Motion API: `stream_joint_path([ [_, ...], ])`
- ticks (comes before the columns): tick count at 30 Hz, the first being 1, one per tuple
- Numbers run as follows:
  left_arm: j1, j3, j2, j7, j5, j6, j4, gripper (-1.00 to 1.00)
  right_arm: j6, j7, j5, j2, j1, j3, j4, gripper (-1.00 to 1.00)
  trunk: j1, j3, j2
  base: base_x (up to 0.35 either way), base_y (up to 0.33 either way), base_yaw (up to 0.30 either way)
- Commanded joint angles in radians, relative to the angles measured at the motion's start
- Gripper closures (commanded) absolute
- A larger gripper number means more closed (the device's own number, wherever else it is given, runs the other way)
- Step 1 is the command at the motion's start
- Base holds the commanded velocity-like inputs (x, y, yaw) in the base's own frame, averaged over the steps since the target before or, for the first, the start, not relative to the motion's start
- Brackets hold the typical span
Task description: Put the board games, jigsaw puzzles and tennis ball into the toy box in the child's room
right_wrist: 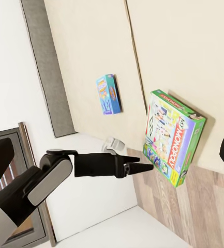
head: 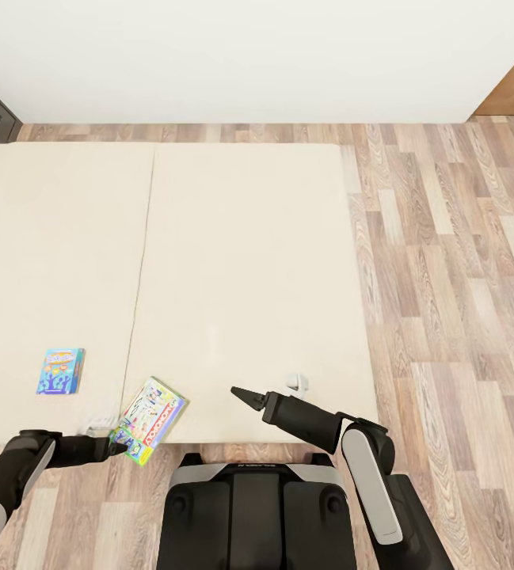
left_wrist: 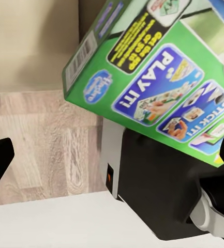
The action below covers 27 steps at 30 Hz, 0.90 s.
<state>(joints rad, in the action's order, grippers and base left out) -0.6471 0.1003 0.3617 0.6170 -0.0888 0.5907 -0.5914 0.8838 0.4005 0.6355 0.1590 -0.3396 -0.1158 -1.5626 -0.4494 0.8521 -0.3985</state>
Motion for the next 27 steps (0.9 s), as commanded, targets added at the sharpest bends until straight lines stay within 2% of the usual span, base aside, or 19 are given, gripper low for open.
stream_joint_path([
  [1,0.0,0.006,-0.001,0.008,-0.01,0.005,-0.001,-1.0,0.004,0.004,-0.003,0.001,-0.001,0.001,-0.001,-1.0,-0.001,0.001,-0.002,0.0,0.0,0.0],
  [7,0.0,0.005,-0.006,0.007,-0.011,-0.023,0.0,-1.0,0.004,0.004,-0.003,0.001,-0.001,0.001,-0.001,-1.0,-0.001,0.001,-0.002,0.0,0.0,0.0],
  [15,0.0,0.004,-0.029,0.006,-0.012,-0.076,0.002,-1.0,0.004,0.004,-0.003,0.001,-0.001,0.001,-0.001,-1.0,-0.001,0.001,-0.002,0.0,0.0,0.0],
  [27,0.0,0.006,-0.036,0.006,-0.012,-0.094,0.002,-1.0,0.004,0.004,-0.003,0.001,-0.001,0.001,-0.001,-1.0,-0.001,0.001,-0.002,0.0,0.0,0.0],
])
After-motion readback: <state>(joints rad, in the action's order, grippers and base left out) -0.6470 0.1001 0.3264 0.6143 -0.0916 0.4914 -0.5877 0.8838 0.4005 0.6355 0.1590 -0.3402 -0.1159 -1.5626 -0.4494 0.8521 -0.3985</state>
